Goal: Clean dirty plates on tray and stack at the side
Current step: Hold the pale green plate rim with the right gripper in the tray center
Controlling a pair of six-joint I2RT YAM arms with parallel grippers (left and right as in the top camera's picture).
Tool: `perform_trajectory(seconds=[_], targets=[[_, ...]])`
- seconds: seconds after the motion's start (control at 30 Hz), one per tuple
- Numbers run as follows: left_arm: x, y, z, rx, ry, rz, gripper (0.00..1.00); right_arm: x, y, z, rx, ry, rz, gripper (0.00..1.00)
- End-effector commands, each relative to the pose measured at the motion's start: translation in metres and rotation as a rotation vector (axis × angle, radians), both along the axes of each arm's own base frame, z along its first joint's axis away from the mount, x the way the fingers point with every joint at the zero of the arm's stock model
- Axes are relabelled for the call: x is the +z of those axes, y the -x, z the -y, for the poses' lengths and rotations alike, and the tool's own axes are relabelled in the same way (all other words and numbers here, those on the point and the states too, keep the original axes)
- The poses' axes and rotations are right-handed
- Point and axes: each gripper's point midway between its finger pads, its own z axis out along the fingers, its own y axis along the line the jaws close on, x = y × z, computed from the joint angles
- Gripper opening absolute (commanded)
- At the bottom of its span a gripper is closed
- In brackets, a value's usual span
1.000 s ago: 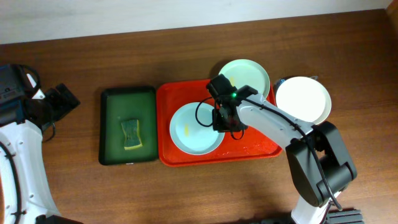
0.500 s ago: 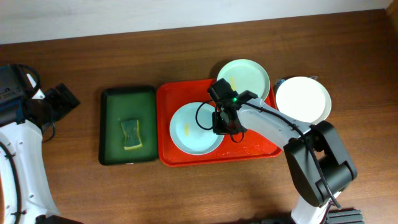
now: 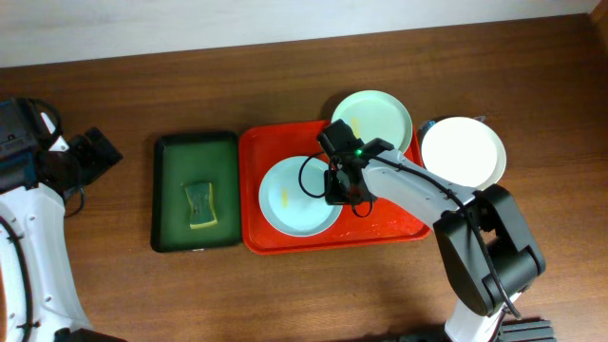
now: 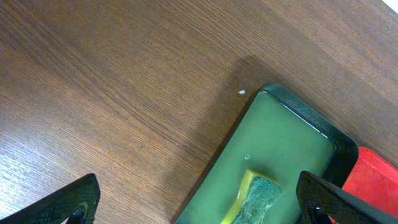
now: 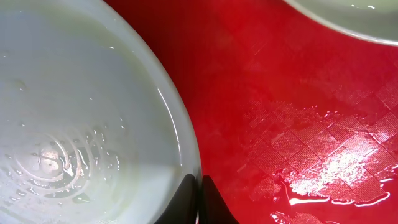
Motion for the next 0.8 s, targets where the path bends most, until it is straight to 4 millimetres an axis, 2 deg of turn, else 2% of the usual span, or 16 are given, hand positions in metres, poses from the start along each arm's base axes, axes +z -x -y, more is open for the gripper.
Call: perform_trajectory(seconds=[0.0, 0.13, 0.67, 0.77], targets=[[0.0026, -0.0004, -0.0011, 0.011, 0.008, 0.011, 0.99, 0.0014, 0.0004, 0.0044, -0.016, 0.009, 0.006, 0.06], [0.0026, -0.0003, -0.0013, 0.011, 0.008, 0.011, 0.99, 0.0018, -0.0014, 0.0036, -0.015, 0.005, 0.013, 0.16], [0.0026, -0.0003, -0.0013, 0.011, 0.008, 0.011, 0.99, -0.0033, -0.0059, 0.0058, -0.02, 0.025, 0.025, 0.15], [0.0026, -0.0003, -0.0013, 0.011, 0.008, 0.011, 0.99, -0.0041, -0.0071, 0.0051, -0.02, 0.023, 0.028, 0.11]])
